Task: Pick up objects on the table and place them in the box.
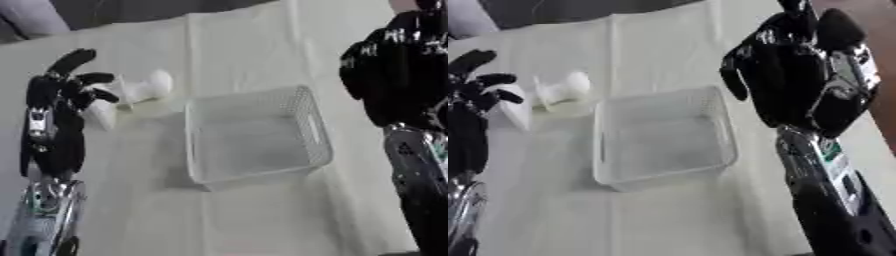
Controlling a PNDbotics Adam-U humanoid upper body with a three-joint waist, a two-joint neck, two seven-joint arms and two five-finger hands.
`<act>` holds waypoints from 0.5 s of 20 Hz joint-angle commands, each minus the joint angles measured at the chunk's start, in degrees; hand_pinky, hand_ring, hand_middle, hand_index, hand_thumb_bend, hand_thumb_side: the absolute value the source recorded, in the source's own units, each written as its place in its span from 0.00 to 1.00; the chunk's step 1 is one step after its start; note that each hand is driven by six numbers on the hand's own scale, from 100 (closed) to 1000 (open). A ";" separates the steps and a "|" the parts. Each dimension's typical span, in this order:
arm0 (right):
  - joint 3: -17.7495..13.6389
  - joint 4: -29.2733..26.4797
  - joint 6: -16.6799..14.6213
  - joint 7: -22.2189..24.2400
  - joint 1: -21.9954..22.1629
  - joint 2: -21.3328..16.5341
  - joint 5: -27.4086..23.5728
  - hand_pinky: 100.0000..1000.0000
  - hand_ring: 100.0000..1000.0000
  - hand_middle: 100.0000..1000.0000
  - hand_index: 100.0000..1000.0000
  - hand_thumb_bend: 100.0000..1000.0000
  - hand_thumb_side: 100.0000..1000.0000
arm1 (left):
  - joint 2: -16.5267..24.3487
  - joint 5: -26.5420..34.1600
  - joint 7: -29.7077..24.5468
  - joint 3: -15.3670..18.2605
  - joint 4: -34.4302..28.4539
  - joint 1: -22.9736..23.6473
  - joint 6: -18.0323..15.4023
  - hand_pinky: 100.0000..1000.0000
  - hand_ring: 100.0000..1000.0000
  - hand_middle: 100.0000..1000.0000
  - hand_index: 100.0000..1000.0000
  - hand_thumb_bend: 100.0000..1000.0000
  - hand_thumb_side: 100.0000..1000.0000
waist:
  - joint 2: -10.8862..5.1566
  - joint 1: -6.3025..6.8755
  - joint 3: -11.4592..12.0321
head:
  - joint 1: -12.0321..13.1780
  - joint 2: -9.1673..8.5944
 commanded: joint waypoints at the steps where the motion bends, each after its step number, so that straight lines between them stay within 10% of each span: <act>1: -0.39 -1.31 0.00 -0.04 -0.89 -0.33 0.31 0.05 0.00 0.00 0.88 0.00 0.88 | 0.17 0.16 -0.03 0.33 -0.99 -0.51 -0.11 0.42 0.63 0.75 0.82 0.25 0.98 | -0.53 -0.28 0.06 | 3.01 -0.19; 10: -0.12 -1.44 0.35 0.38 -0.93 -0.62 0.35 0.05 0.00 0.00 0.85 0.00 0.86 | 0.82 0.04 -0.14 0.20 -0.91 -0.64 -0.05 0.41 0.65 0.76 0.82 0.24 0.98 | -0.18 -0.25 0.16 | 8.24 -0.19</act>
